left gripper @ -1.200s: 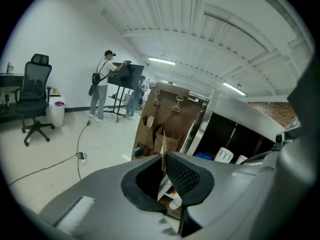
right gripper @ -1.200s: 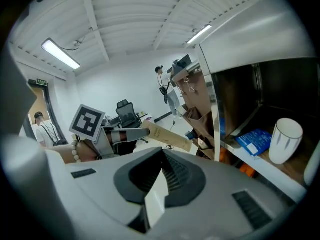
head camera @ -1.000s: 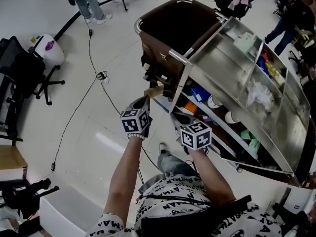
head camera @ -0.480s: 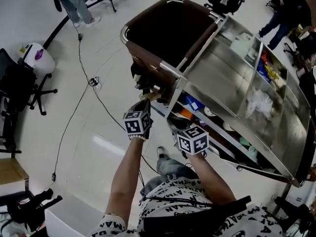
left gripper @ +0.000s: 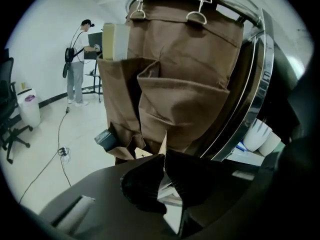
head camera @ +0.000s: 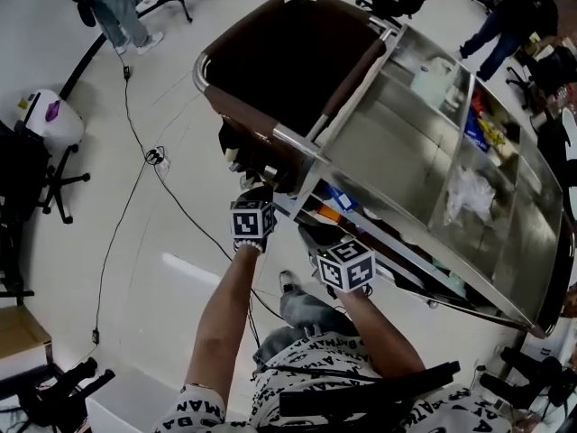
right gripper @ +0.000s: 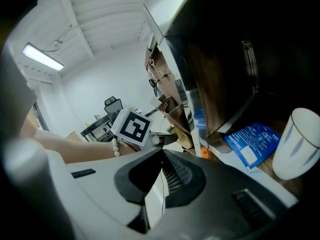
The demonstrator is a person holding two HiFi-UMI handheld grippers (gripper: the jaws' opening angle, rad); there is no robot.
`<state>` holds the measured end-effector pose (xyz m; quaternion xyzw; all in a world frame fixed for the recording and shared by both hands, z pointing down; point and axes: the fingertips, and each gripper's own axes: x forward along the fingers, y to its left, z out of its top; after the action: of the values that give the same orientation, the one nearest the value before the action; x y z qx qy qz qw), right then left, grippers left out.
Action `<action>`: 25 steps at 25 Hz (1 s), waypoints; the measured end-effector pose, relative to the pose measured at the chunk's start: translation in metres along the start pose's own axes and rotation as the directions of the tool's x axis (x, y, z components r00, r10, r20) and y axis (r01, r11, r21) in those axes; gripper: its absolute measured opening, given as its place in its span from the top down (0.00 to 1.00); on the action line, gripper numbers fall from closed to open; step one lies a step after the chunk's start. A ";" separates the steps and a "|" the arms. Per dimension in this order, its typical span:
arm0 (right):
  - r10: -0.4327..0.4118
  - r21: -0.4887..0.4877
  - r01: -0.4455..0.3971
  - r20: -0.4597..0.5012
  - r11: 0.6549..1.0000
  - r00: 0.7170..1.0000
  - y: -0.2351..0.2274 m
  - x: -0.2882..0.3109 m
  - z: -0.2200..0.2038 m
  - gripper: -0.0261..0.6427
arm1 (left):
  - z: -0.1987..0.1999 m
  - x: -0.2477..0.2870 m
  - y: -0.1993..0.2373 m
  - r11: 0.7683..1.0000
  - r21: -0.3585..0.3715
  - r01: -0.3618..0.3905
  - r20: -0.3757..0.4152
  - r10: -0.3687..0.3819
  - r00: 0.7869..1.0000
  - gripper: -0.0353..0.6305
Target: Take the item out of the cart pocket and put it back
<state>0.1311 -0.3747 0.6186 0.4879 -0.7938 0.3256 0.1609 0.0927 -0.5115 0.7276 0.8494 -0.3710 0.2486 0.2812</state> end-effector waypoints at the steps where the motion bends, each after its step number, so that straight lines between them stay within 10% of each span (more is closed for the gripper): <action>1: -0.006 0.005 0.006 0.000 1.000 1.000 -0.002 -0.001 -0.001 0.96 | -0.005 0.009 -0.001 1.000 0.001 0.005 -0.017 -0.005 1.000 0.91; 16: -0.029 0.021 0.028 0.025 0.999 0.999 -0.007 -0.007 -0.005 0.96 | -0.007 0.018 -0.014 0.999 0.044 0.017 -0.003 -0.017 1.000 0.75; 25: 0.019 -0.099 -0.012 0.064 0.995 0.998 0.056 -0.042 -0.006 0.96 | -0.032 -0.171 -0.031 0.988 -0.155 -0.014 0.215 0.048 0.975 0.73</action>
<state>0.1017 -0.3254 0.5790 0.4836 -0.8174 0.2714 0.1563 0.0071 -0.3891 0.6333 0.8415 -0.4309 0.1292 0.2992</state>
